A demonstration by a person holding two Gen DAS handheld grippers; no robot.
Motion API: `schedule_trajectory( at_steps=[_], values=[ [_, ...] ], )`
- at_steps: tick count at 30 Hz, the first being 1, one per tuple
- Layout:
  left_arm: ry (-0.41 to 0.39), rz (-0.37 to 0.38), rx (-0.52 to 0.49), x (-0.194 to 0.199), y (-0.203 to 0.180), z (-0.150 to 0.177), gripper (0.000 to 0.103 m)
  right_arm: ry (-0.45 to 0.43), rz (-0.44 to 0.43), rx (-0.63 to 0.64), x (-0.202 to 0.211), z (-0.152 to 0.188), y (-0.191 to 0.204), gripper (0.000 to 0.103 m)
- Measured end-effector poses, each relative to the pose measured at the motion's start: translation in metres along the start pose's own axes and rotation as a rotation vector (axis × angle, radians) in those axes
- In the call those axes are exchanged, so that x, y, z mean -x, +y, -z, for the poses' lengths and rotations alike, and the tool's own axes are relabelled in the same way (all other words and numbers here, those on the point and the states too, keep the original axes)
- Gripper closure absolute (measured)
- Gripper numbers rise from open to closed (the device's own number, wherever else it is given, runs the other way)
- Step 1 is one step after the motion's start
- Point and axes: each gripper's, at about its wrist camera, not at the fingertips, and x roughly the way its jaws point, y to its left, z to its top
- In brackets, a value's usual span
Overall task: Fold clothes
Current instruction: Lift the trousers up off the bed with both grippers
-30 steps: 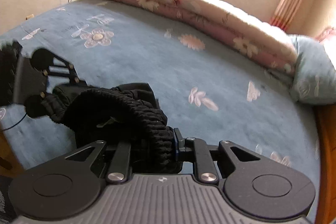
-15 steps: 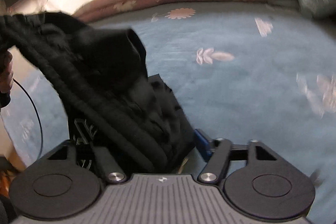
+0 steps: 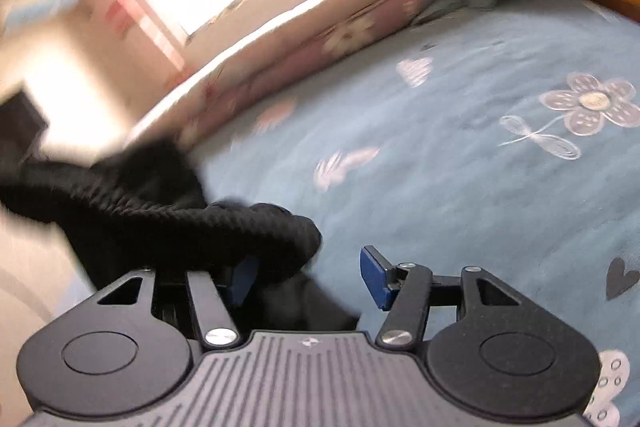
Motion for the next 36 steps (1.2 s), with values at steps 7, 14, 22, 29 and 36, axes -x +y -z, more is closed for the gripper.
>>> schedule_trajectory(
  at_steps=[7, 14, 22, 29, 36],
  values=[
    [0.039, 0.069, 0.042, 0.007, -0.006, -0.013, 0.101, 0.025, -0.016, 0.007, -0.016, -0.004, -0.012, 0.033],
    [-0.012, -0.002, 0.069, 0.021, -0.001, -0.044, 0.101, 0.031, -0.164, -0.007, -0.014, 0.032, -0.012, 0.025],
    [-0.125, -0.014, 0.042, 0.053, -0.013, -0.074, 0.101, -0.173, -0.200, 0.184, 0.032, 0.068, 0.040, 0.020],
    [-0.137, -0.066, 0.026, 0.069, -0.006, -0.070, 0.100, -0.461, 0.014, 0.557, 0.070, 0.066, 0.109, 0.055],
    [-0.042, -0.188, 0.012, 0.063, 0.012, -0.027, 0.097, -0.127, -0.014, 0.617, 0.096, 0.004, 0.129, 0.075]
  ],
)
